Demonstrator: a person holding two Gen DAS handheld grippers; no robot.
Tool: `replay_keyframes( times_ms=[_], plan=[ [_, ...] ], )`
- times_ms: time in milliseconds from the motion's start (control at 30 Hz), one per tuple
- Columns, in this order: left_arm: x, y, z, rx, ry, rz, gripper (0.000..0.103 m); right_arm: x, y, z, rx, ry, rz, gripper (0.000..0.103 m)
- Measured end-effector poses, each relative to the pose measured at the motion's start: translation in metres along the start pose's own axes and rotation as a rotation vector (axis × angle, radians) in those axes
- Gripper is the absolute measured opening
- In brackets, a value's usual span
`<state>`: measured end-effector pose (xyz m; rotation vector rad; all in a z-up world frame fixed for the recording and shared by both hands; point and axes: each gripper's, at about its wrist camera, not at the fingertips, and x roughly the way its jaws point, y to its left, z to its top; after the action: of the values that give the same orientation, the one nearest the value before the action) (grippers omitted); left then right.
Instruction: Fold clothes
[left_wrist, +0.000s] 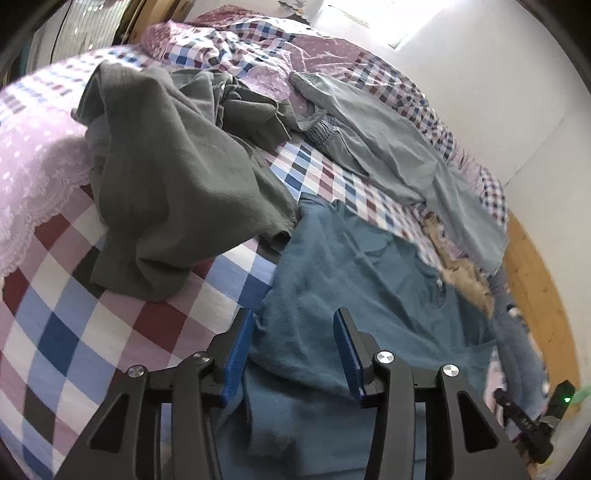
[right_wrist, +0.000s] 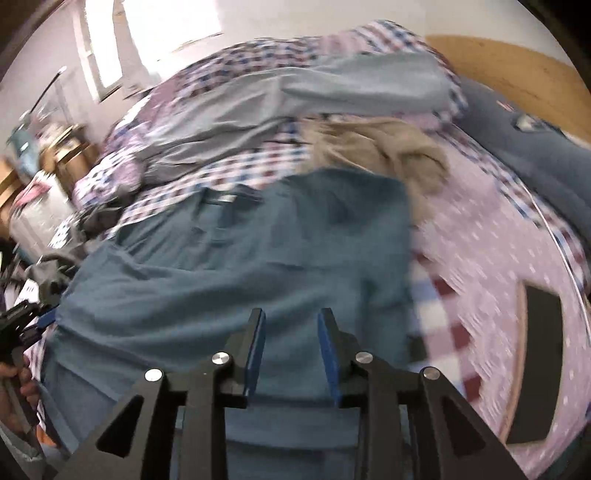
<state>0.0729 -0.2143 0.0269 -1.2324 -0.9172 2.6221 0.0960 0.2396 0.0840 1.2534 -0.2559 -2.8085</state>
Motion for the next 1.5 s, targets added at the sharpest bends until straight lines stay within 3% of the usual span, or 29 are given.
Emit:
replay_keyframes(
  times_ms=[200,267,467,567,633,933,1000,1100,1333,1500],
  plan=[
    [0.005,0.007,0.004,-0.074,0.017,-0.047,0.048,0.049,0.083,0.057,-0.024,0.092,0.243,0.039],
    [0.005,0.006,0.005,-0.075,0.014,-0.041,0.044,0.072,0.115,0.077,-0.016,0.137,0.327,0.039],
    [0.001,0.007,0.01,-0.088,-0.008,-0.03,0.029,0.164,0.201,0.116,0.038,0.316,0.44,0.04],
    [-0.001,0.005,0.012,-0.067,-0.025,-0.027,0.02,0.2,0.229,0.126,0.03,0.351,0.429,0.04],
    [0.0,0.004,0.013,-0.066,-0.021,-0.034,0.008,0.222,0.242,0.131,0.04,0.383,0.433,0.041],
    [-0.007,0.002,0.014,-0.044,-0.043,-0.025,0.002,0.288,0.278,0.135,0.017,0.502,0.332,0.041],
    [-0.007,0.004,0.014,-0.049,-0.04,-0.026,0.002,0.294,0.287,0.139,0.017,0.488,0.369,0.041],
    [-0.005,0.008,0.014,-0.061,-0.031,-0.025,0.002,0.294,0.301,0.148,0.009,0.449,0.504,0.041],
    [-0.005,0.009,0.014,-0.067,-0.024,-0.028,0.002,0.285,0.298,0.152,-0.041,0.463,0.421,0.041],
    [-0.006,0.009,0.014,-0.065,-0.023,-0.037,0.002,0.284,0.279,0.142,-0.012,0.551,0.382,0.041]
  ],
)
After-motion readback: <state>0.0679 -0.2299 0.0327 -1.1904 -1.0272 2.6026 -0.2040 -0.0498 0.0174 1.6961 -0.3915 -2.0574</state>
